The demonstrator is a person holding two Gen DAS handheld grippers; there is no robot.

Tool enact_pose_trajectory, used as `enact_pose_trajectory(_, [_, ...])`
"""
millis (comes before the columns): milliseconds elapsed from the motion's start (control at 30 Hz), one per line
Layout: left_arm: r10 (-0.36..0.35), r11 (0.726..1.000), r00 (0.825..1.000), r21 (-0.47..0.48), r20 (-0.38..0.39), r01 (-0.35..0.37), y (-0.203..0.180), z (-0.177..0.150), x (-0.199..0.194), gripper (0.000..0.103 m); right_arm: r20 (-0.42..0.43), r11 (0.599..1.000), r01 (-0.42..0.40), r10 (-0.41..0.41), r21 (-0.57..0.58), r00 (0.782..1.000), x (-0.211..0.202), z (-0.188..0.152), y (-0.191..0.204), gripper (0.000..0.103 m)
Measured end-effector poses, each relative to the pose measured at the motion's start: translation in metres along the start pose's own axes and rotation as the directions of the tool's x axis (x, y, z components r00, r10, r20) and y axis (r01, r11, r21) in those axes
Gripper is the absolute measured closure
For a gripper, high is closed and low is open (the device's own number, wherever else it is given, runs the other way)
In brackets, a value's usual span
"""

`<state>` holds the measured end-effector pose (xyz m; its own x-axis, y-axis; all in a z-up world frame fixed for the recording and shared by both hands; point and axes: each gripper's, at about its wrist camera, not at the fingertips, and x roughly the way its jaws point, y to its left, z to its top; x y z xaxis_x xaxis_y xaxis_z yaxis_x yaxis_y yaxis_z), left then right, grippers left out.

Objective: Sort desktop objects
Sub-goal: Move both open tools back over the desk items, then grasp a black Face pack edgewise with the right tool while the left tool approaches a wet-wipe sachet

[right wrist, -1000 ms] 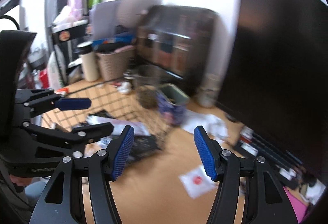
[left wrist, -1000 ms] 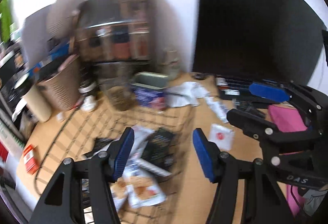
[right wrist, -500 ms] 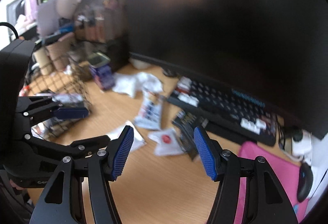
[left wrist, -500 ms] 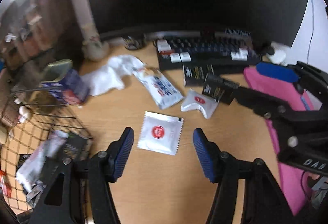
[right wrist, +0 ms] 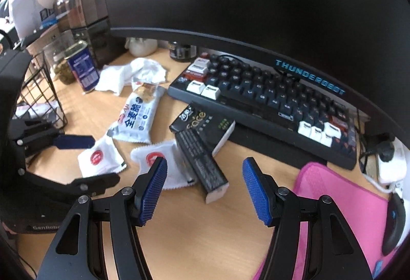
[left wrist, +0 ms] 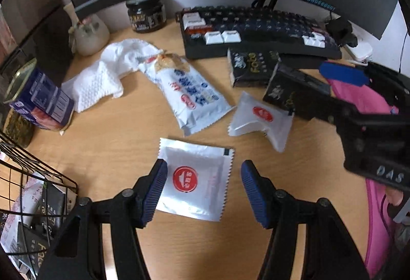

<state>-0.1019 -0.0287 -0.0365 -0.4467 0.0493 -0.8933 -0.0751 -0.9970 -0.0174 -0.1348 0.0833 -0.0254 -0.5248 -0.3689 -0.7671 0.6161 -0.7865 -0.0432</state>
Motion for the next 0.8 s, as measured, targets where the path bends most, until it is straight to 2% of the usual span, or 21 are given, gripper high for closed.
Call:
enact_pose_trajectory(233, [-0.019, 0.999, 1.000, -0.031, 0.007, 0.019, 0.014, -0.002, 0.003, 0.034, -0.028, 1.000, 0.003, -0.004, -0.027, 1.000, 0.023, 0.003, 0.006, 0.045])
enact_pose_trajectory(300, [-0.011, 1.000, 1.000, -0.025, 0.012, 0.011, 0.015, -0.003, 0.003, 0.033, -0.032, 1.000, 0.006, -0.007, -0.028, 0.999, 0.023, 0.002, 0.006, 0.085])
enact_pose_trajectory(400, [0.002, 1.000, 1.000, -0.016, 0.015, -0.002, 0.014, -0.003, 0.004, 0.032, -0.029, 1.000, 0.016, -0.016, -0.016, 0.999, 0.019, -0.002, 0.004, 0.085])
enact_pose_trajectory(467, [0.006, 1.000, 1.000, -0.014, 0.017, -0.006, 0.014, -0.004, 0.005, 0.027, -0.026, 1.000, 0.002, -0.002, -0.014, 1.000, 0.017, -0.006, 0.003, 0.085])
enact_pose_trajectory(567, [-0.019, 0.999, 1.000, -0.031, 0.022, 0.020, 0.013, -0.002, 0.005, 0.027, -0.028, 1.000, -0.019, 0.019, -0.003, 0.999, 0.014, -0.008, 0.001, 0.085])
enact_pose_trajectory(633, [-0.037, 0.999, 0.999, -0.031, 0.031, 0.038, 0.009, -0.001, -0.002, 0.027, -0.029, 1.000, -0.025, 0.025, 0.000, 0.999, 0.012, -0.009, 0.001, 0.085])
enact_pose_trajectory(733, [-0.013, 1.000, 0.998, -0.003, 0.060, 0.013, 0.002, 0.000, -0.016, 0.027, -0.022, 1.000, -0.027, 0.027, 0.006, 0.999, 0.008, -0.009, -0.002, 0.085])
enact_pose_trajectory(800, [-0.022, 1.000, 0.997, -0.004, 0.078, 0.022, -0.004, 0.002, -0.026, 0.027, -0.016, 1.000, -0.013, 0.013, 0.007, 1.000, 0.004, -0.010, -0.005, 0.085])
